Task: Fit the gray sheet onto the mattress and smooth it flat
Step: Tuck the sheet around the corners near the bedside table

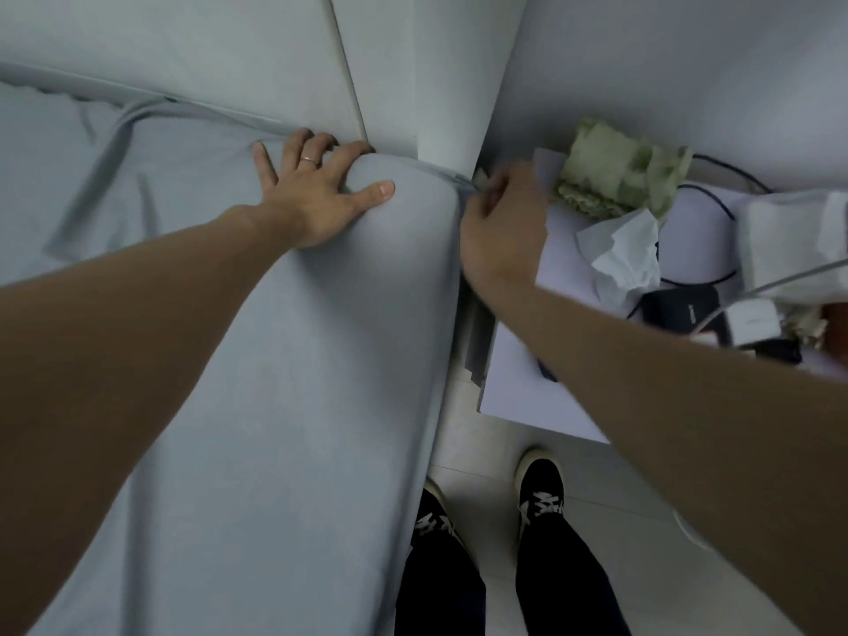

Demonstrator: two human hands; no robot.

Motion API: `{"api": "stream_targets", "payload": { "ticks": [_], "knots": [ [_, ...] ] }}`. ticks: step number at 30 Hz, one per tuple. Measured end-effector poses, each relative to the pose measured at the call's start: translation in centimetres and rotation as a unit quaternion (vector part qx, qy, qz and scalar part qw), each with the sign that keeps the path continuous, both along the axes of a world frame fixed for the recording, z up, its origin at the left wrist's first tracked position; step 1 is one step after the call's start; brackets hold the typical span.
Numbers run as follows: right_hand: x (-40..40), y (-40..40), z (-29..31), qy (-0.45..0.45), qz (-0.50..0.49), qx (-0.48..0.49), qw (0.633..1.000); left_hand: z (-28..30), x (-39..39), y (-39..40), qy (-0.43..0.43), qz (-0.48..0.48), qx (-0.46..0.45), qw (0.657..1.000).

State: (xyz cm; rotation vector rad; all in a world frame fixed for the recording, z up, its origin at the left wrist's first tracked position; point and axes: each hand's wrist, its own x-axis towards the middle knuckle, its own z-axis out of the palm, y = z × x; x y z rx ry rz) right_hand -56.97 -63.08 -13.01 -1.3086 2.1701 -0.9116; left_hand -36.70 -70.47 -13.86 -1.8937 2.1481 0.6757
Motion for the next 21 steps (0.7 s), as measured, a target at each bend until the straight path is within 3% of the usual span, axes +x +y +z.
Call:
{"api": "stream_targets", "payload": {
  "ticks": [2, 4, 7, 9, 14, 18, 21],
  "knots": [
    [1.8, 2.4, 1.0, 0.075, 0.158, -0.081, 0.981, 0.5, 0.8, 0.3, 0.041, 0.013, -0.011, 0.999],
    [2.8, 2.6, 0.7, 0.137, 0.294, -0.103, 0.94, 0.9, 1.5, 1.3, 0.104, 0.024, -0.059, 0.993],
    [5.3, 0.8, 1.1, 0.174, 0.436, -0.013, 0.883, 1.9, 5.0, 3.8, 0.11, 0.07, -0.139, 0.982],
    [7.7, -0.4, 1.4, 0.196, 0.505, 0.046, 0.839, 2.2, 8.3, 5.5, 0.08, 0.124, -0.14, 0.979],
    [14.3, -2.4, 1.1, 0.251, 0.585, 0.069, 0.768, 2.3, 15.5, 9.1, -0.056, 0.213, -0.081, 0.972],
    [20.2, -3.5, 0.8, 0.271, 0.607, 0.019, 0.747, 2.0, 19.2, 10.2, -0.028, 0.246, 0.05, 0.968],
    [24.1, -5.4, 0.7, 0.284, 0.612, 0.024, 0.738, 1.4, 20.4, 9.7, -0.018, 0.231, 0.077, 0.97]
  ]
}}
